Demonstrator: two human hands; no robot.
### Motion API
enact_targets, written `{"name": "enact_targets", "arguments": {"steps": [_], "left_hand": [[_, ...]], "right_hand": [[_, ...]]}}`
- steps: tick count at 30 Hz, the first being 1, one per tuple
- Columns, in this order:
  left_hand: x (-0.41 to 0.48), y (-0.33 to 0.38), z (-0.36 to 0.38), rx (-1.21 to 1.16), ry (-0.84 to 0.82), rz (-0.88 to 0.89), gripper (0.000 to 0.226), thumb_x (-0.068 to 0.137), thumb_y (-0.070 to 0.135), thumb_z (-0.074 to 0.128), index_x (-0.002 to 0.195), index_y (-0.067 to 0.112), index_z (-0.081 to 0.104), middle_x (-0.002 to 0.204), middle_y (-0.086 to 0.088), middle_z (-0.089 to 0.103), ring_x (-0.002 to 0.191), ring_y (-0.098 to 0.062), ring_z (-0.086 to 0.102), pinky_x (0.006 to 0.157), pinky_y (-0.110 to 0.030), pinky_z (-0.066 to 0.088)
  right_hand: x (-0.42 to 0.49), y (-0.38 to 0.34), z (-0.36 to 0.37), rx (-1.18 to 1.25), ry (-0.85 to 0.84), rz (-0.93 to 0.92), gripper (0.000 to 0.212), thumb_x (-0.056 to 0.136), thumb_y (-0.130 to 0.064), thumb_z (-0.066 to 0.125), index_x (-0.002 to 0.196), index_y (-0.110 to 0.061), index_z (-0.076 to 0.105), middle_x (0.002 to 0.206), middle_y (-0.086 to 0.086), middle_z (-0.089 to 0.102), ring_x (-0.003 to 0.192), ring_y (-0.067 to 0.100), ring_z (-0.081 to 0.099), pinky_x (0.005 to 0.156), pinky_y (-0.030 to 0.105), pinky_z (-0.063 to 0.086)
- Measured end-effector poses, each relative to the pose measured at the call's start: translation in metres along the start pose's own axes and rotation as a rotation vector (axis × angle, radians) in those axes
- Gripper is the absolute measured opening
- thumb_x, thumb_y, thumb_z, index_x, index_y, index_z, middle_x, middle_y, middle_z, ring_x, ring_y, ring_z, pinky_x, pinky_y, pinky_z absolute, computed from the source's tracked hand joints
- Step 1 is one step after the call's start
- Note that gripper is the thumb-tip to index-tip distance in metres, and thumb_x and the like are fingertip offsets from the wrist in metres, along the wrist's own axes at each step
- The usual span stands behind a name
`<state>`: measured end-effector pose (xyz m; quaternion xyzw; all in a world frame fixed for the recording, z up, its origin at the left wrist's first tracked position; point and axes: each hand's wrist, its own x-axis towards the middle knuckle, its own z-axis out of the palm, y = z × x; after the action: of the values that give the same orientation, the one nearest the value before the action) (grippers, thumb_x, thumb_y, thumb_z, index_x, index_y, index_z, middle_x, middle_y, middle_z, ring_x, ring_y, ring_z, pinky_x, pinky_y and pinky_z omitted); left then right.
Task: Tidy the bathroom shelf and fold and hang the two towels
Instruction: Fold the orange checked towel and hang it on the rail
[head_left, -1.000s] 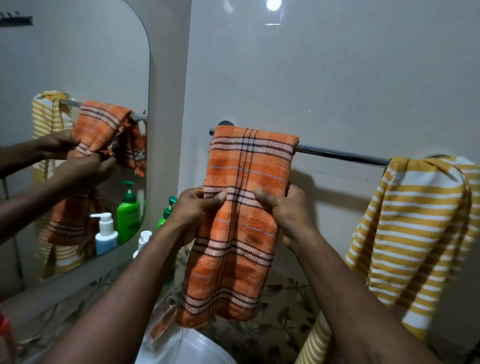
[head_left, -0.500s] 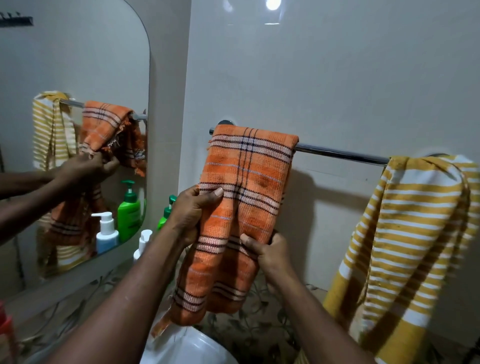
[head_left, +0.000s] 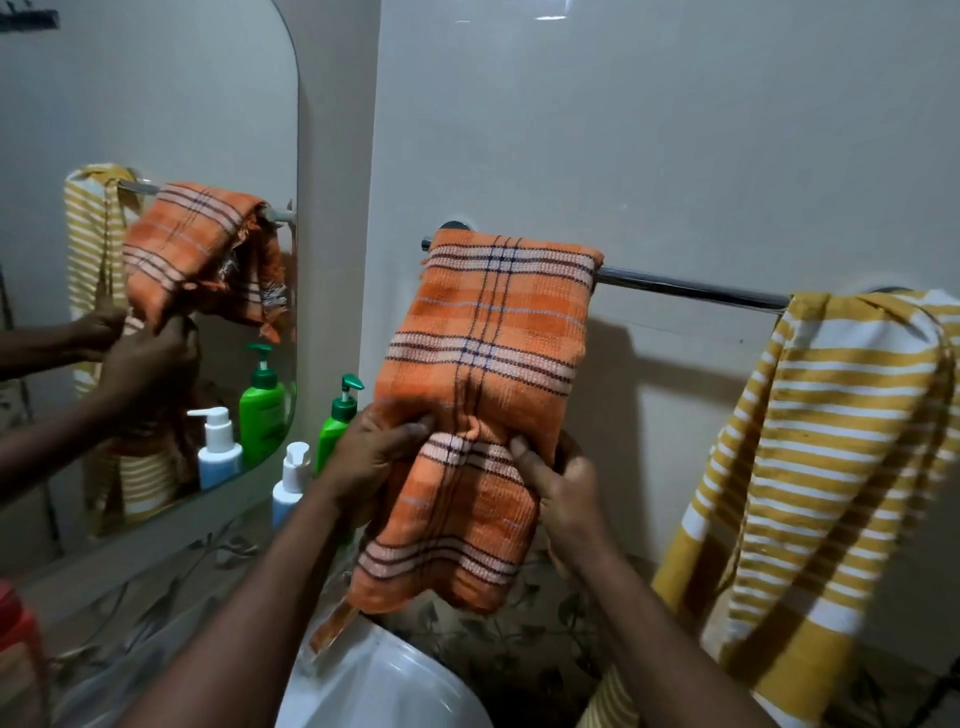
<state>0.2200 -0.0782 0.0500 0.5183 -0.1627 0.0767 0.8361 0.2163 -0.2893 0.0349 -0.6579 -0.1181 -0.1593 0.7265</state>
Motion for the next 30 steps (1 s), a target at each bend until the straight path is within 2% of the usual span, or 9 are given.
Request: {"name": "enact_targets", "arguments": {"steps": [2, 6, 9, 13, 18, 21, 24, 26, 30], "left_hand": [[0.002, 0.002, 0.007, 0.015, 0.025, 0.044, 0.02, 0.082, 0.006, 0.067, 0.097, 0.013, 0.079, 0.092, -0.011, 0.079, 0.08, -0.024, 0.077, 0.07, -0.034, 0.063], [0.006, 0.003, 0.012, 0.064, 0.017, 0.051, 0.018, 0.095, -0.003, 0.061, 0.105, 0.008, 0.072, 0.093, -0.012, 0.08, 0.081, -0.026, 0.077, 0.069, -0.033, 0.064], [0.004, 0.002, 0.006, 0.12, -0.003, 0.049, 0.014, 0.089, 0.008, 0.076, 0.103, 0.006, 0.073, 0.094, -0.012, 0.08, 0.082, -0.027, 0.076, 0.069, -0.033, 0.064], [-0.004, 0.001, -0.015, 0.137, -0.156, -0.127, 0.079, 0.049, 0.04, 0.102, 0.113, 0.007, 0.069, 0.108, -0.014, 0.078, 0.093, -0.028, 0.076, 0.076, -0.036, 0.064], [-0.003, 0.003, -0.007, 0.17, 0.043, -0.064, 0.027, 0.077, 0.008, 0.085, 0.101, 0.002, 0.074, 0.1, -0.021, 0.079, 0.084, -0.034, 0.075, 0.074, -0.038, 0.066], [0.004, 0.006, -0.001, 0.276, 0.143, 0.01, 0.006, 0.091, 0.007, 0.072, 0.097, 0.006, 0.074, 0.086, -0.014, 0.078, 0.073, -0.029, 0.073, 0.069, -0.04, 0.064], [0.007, 0.007, 0.005, 0.336, 0.109, 0.058, 0.009, 0.099, 0.011, 0.068, 0.098, 0.008, 0.076, 0.085, -0.016, 0.077, 0.072, -0.027, 0.071, 0.073, -0.044, 0.06], [0.005, 0.008, 0.013, 0.359, 0.106, 0.092, 0.012, 0.101, 0.01, 0.064, 0.096, 0.008, 0.074, 0.077, -0.006, 0.076, 0.066, -0.017, 0.071, 0.062, -0.032, 0.058], [0.003, 0.007, 0.022, 0.311, 0.143, 0.128, 0.02, 0.101, -0.001, 0.058, 0.089, 0.005, 0.073, 0.067, -0.002, 0.074, 0.058, -0.013, 0.068, 0.054, -0.024, 0.055]], "right_hand": [[-0.018, 0.014, -0.002, -0.059, -0.046, 0.082, 0.05, 0.076, -0.038, 0.09, 0.114, -0.011, 0.074, 0.108, 0.008, 0.08, 0.104, 0.03, 0.076, 0.09, 0.048, 0.062], [-0.034, 0.026, 0.001, -0.064, -0.076, 0.183, 0.033, 0.077, 0.007, 0.084, 0.1, -0.013, 0.073, 0.095, 0.003, 0.082, 0.087, 0.018, 0.078, 0.073, 0.026, 0.062], [-0.025, 0.017, -0.002, -0.074, -0.037, 0.162, 0.031, 0.079, 0.012, 0.08, 0.096, -0.013, 0.075, 0.093, 0.005, 0.082, 0.085, 0.02, 0.078, 0.077, 0.032, 0.063], [-0.027, 0.012, -0.003, -0.009, -0.051, 0.225, 0.03, 0.084, 0.015, 0.072, 0.101, -0.01, 0.074, 0.104, 0.015, 0.08, 0.098, 0.032, 0.076, 0.091, 0.047, 0.062], [-0.031, 0.031, -0.006, 0.069, -0.062, 0.267, 0.029, 0.088, 0.008, 0.069, 0.114, -0.005, 0.071, 0.115, 0.019, 0.077, 0.115, 0.043, 0.069, 0.103, 0.057, 0.054], [-0.032, 0.028, -0.003, -0.008, -0.103, 0.208, 0.024, 0.099, -0.008, 0.066, 0.121, -0.016, 0.068, 0.117, 0.006, 0.077, 0.115, 0.026, 0.072, 0.098, 0.04, 0.058], [-0.028, 0.022, -0.005, -0.438, -0.057, 0.101, 0.013, 0.102, -0.042, 0.062, 0.113, -0.035, 0.062, 0.112, -0.011, 0.075, 0.108, 0.017, 0.072, 0.091, 0.035, 0.057], [-0.027, 0.009, -0.011, -0.793, 0.051, 0.025, 0.04, 0.092, -0.067, 0.061, 0.116, -0.035, 0.058, 0.108, -0.013, 0.072, 0.099, 0.019, 0.071, 0.081, 0.035, 0.056], [-0.021, -0.058, -0.005, -0.931, 0.416, -0.483, 0.043, 0.09, -0.049, 0.075, 0.119, -0.023, 0.057, 0.103, -0.002, 0.069, 0.084, 0.021, 0.068, 0.066, 0.03, 0.048]]}}
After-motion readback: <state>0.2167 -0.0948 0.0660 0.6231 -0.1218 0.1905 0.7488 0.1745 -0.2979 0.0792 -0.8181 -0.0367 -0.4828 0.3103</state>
